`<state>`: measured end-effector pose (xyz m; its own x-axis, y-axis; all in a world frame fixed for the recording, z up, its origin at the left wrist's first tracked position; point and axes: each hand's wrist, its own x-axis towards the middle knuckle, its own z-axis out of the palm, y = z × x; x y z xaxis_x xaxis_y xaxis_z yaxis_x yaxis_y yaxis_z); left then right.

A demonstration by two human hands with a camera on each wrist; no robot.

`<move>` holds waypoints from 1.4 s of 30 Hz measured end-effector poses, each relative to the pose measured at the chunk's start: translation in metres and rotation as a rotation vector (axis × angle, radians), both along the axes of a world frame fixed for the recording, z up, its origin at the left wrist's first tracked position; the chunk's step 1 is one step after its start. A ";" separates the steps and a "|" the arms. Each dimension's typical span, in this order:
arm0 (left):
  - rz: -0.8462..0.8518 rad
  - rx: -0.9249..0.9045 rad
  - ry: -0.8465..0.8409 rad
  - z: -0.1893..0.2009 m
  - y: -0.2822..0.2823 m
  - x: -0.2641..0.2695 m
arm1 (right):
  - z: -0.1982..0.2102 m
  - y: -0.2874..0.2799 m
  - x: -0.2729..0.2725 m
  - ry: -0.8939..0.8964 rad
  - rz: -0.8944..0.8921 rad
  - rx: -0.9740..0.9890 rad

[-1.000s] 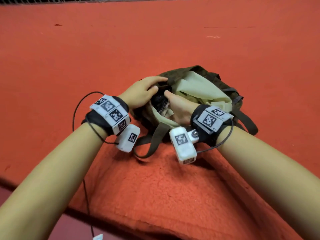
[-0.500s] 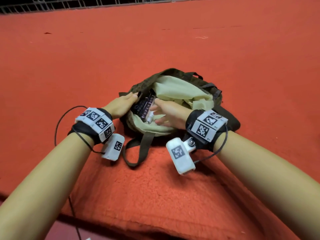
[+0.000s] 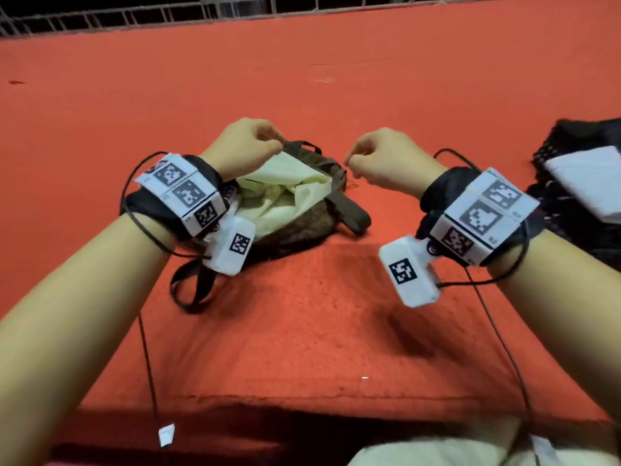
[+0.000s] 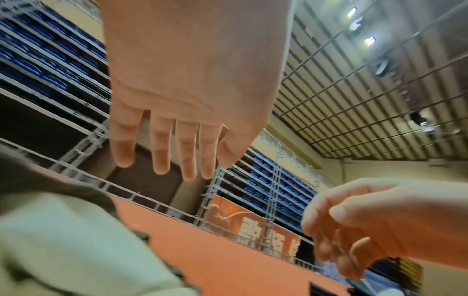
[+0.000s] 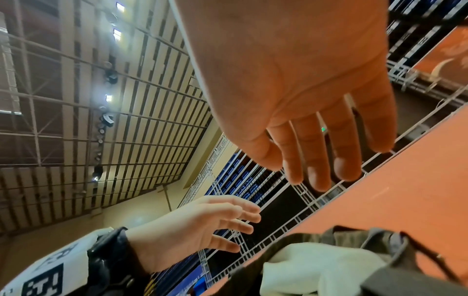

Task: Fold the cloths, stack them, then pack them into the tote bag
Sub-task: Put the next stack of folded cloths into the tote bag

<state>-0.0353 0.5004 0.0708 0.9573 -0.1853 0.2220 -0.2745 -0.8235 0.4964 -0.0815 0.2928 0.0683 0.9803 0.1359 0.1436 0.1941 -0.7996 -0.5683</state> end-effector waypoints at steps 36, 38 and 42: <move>-0.278 -0.625 1.133 -0.074 -0.361 -0.049 | -0.075 -0.258 -0.077 -0.171 -0.620 0.284; -0.257 -0.640 1.111 -0.075 -0.363 -0.048 | -0.078 -0.263 -0.077 -0.168 -0.615 0.296; -0.224 -0.760 0.946 -0.078 -0.369 -0.051 | -0.078 -0.272 -0.077 -0.152 -0.585 0.302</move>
